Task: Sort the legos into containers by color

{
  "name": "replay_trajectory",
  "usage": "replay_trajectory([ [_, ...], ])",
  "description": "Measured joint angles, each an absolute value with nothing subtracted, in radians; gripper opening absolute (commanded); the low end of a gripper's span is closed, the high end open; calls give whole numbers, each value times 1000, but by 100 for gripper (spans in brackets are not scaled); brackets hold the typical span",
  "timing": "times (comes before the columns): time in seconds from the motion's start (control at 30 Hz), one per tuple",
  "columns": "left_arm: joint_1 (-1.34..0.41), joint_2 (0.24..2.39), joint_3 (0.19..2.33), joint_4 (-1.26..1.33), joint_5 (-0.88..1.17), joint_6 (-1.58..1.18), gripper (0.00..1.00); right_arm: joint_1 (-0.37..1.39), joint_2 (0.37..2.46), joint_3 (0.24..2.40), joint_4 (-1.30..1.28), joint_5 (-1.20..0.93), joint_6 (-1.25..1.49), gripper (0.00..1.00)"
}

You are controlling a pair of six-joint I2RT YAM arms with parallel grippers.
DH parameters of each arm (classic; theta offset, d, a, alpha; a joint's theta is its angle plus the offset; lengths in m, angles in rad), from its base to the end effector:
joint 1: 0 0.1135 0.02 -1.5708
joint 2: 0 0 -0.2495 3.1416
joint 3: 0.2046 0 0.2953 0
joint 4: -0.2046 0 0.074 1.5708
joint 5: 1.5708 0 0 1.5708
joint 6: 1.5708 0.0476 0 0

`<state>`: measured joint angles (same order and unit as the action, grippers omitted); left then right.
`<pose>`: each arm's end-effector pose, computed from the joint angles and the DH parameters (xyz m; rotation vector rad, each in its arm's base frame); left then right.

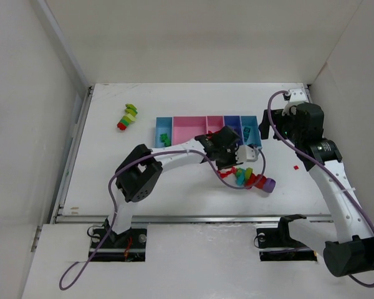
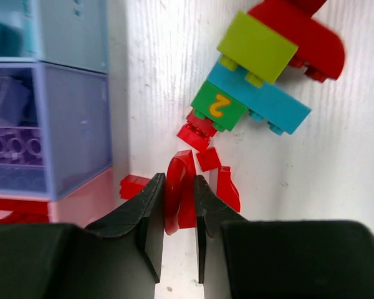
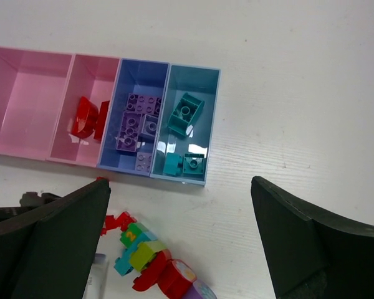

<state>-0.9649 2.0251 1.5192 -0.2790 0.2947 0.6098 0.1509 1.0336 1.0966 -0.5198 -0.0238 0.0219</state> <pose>0.2711 -0.4156 0.1656 1.7807 1.5681 -0.5194 0.2828 0.0441 0.3523 -0.1458 2.0248 0.1332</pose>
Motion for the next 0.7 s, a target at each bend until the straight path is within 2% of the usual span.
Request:
replay_trajectory([
  [0.37,-840,1951,1611,-295,390,430,0,151,1045,1097,-515,-42,22,100],
  [0.7,-691,1981,1694,-192,274,132,0,151,1050,1098,-516,-60,22,100],
])
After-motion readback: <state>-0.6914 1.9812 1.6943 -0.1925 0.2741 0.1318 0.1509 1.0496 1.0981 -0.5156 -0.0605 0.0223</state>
